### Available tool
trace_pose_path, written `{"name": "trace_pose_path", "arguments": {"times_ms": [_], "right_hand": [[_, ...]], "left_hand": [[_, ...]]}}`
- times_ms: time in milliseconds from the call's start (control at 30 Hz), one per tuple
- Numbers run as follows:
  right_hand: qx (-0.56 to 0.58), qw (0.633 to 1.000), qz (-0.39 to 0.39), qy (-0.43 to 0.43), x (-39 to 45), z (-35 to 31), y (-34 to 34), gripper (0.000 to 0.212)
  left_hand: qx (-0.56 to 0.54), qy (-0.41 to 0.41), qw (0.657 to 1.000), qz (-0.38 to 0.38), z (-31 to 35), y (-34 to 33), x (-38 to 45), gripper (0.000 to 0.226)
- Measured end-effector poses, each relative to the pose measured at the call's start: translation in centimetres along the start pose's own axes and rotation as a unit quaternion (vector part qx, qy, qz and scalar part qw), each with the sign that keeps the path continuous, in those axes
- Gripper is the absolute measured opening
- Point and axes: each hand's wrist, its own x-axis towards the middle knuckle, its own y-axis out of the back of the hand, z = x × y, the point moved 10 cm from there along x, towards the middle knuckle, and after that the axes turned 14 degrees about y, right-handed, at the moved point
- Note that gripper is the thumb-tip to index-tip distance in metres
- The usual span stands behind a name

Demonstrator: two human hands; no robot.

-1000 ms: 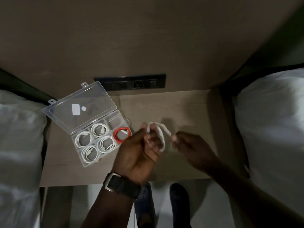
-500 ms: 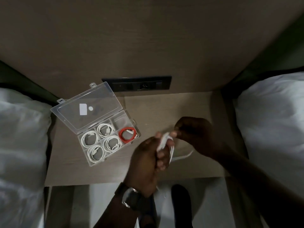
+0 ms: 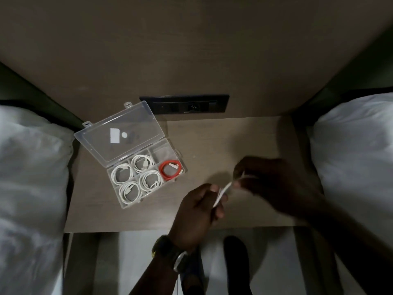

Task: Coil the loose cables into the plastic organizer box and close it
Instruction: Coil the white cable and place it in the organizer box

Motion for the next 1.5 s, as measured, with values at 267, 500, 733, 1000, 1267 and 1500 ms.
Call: {"name": "trace_pose_path", "arguments": {"times_ms": [267,500,733,1000,1267,1500], "right_hand": [[0.095,0.991,-0.015,-0.088,-2.2,1.6,-7.9,0.012],[-0.007,0.988,-0.147,0.052,-2.3,-5.2,-8.5,0.014],[-0.014,0.999,-0.025,-0.018,0.1,-2.3,-2.0,0.014],[0.297,0.911,0.171,-0.229,-3.6,0.8,-7.7,0.024],[0.179,0.972,0.063,-0.136,-1.0,-0.3,-10.9,0.042],[0.057,0.992,0.048,-0.105,5.6,-1.1,-11.2,0.025]], "left_hand": [[-0.547,0.022,0.833,-0.081,3.4,0.8,0.8,0.031],[-0.127,-0.035,0.979,0.157,2.4,1.6,-0.1,0.013],[-0.111,0.034,0.99,0.082,1.7,-0.6,-0.6,0.027],[0.173,-0.007,0.952,0.253,2.6,2.0,-1.4,0.029],[0.087,0.066,0.963,0.245,-1.6,5.7,-0.7,0.033],[0.007,0.064,0.926,0.372,-3.1,11.2,-0.2,0.023]]}}
